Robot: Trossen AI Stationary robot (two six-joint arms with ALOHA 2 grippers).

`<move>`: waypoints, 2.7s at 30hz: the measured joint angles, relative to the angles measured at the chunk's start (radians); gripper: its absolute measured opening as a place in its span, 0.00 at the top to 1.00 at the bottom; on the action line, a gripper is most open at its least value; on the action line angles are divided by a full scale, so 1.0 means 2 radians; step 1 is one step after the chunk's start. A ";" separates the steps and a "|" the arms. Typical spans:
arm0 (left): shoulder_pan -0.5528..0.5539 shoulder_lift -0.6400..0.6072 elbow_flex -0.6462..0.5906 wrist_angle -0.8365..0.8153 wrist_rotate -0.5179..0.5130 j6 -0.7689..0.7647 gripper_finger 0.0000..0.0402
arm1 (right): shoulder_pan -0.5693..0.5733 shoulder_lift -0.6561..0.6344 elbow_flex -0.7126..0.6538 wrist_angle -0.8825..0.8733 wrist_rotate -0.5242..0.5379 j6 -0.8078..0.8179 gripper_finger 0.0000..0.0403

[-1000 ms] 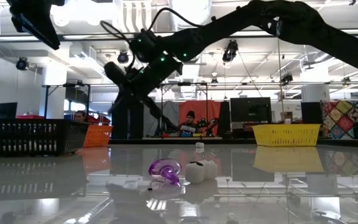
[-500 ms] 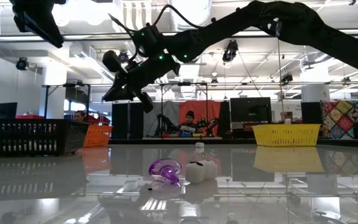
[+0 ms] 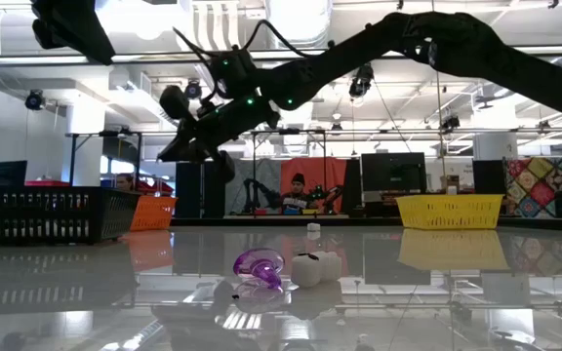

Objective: Sort Halloween decoration
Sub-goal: Put the black spider toy into the orange bin, then put the purple witch hat toy into the yellow bin

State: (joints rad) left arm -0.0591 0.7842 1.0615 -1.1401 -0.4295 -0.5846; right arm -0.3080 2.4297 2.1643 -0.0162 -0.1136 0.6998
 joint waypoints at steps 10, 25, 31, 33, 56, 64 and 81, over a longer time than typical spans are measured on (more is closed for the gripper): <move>0.000 0.003 0.000 0.010 0.001 0.000 0.76 | -0.001 0.021 0.001 0.012 -0.040 0.017 0.98; 0.000 0.003 0.000 0.013 0.001 0.000 0.76 | -0.004 0.021 0.001 0.029 -0.034 0.036 0.92; 0.000 0.004 0.000 0.014 0.001 0.000 0.76 | -0.006 0.021 0.001 0.030 -0.021 0.057 0.86; 0.000 0.004 0.000 0.015 0.001 0.000 0.76 | -0.007 0.021 0.001 0.033 -0.021 0.057 0.86; 0.000 0.007 0.000 0.023 0.015 0.000 0.76 | -0.008 0.036 0.001 0.099 -0.026 0.086 0.85; 0.000 0.009 0.000 0.020 0.039 0.000 0.76 | -0.009 0.009 0.001 0.044 -0.125 0.067 0.85; -0.001 0.010 0.000 0.012 0.080 0.062 0.76 | -0.011 -0.178 0.001 -0.492 0.004 -0.206 0.85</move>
State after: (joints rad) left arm -0.0620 0.8032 1.0618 -1.1164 -0.2695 -0.4599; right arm -0.3294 2.0736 2.1658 -1.0006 -0.1060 0.2871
